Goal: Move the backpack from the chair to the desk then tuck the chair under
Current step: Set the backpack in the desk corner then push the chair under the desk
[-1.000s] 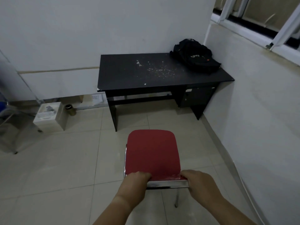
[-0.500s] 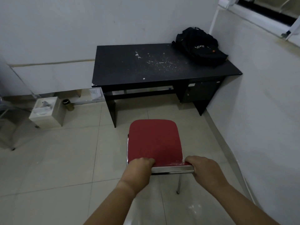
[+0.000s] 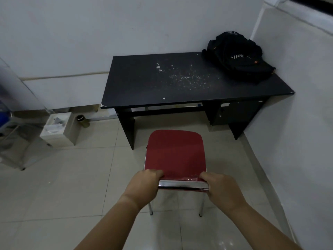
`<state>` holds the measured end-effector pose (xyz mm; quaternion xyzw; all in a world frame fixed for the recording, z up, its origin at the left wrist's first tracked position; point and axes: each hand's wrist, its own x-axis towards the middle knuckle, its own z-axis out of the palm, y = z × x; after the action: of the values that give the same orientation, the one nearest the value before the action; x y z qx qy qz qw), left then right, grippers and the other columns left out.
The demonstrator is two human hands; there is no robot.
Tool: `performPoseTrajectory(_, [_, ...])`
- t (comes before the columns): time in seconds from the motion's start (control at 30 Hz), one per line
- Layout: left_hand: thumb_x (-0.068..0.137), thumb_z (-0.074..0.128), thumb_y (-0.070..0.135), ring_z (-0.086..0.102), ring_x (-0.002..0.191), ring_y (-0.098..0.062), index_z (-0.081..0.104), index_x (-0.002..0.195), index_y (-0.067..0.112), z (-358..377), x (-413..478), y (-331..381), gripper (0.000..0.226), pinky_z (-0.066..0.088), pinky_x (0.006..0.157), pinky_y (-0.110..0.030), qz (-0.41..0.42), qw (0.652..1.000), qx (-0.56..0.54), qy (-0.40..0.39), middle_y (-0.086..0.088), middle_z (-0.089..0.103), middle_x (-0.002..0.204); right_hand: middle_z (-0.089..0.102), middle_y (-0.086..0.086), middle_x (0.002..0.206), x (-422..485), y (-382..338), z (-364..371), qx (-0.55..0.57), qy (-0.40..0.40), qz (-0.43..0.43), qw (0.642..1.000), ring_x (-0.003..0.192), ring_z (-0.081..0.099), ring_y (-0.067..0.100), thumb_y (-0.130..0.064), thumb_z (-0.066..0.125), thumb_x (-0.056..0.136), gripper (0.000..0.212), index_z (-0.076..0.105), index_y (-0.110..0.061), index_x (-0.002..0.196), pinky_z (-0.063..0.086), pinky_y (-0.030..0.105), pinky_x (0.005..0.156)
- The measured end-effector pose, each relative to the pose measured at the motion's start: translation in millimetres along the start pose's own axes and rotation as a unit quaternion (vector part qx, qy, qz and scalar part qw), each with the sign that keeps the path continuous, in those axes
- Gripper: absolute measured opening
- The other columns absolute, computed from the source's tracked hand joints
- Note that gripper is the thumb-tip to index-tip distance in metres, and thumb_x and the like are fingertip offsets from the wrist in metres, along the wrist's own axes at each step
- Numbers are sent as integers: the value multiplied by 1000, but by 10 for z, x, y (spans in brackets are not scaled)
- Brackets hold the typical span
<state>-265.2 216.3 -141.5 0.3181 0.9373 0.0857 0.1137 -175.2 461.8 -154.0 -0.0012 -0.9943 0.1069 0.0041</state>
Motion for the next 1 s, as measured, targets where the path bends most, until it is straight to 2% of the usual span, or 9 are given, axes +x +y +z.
performPoseTrajectory(0.13, [79,56,5,66,80,-24,63,96,21,-8,312,59,24,55,70,-34,-9,1000,-5,12,0,70,91,56,-8,56,281,268,-64,3,13,-25,1000,43,51,12,-1,80,56,35,57,-25,67,27,22,39])
performPoseTrajectory(0.33, [78,57,6,67,77,-23,64,94,22,-20,676,87,24,53,66,-33,-20,1000,-3,20,1,70,87,58,-9,64,649,585,-93,7,32,-92,995,54,54,15,-5,80,58,32,58,-26,70,32,27,49])
performPoseTrajectory(0.63, [82,59,16,67,76,-16,63,97,30,-129,1048,-134,21,52,66,-27,-21,999,13,22,7,71,88,57,-10,72,1054,662,-64,33,47,-128,990,62,52,16,-6,73,63,31,57,-28,79,42,32,53])
performPoseTrajectory(0.83, [85,59,23,66,80,-15,62,97,29,-305,1317,-378,14,53,70,-29,-30,999,27,15,8,70,90,57,-11,73,1376,573,-66,51,61,-132,988,63,51,16,-7,75,56,35,60,-29,79,34,30,54])
performPoseTrajectory(1.0, [82,61,18,65,77,-15,63,94,30,-326,1641,-528,17,52,66,-29,-40,999,28,24,8,69,86,57,-12,74,1729,671,10,50,80,-141,985,63,49,14,-1,77,55,39,61,-28,78,30,28,54])
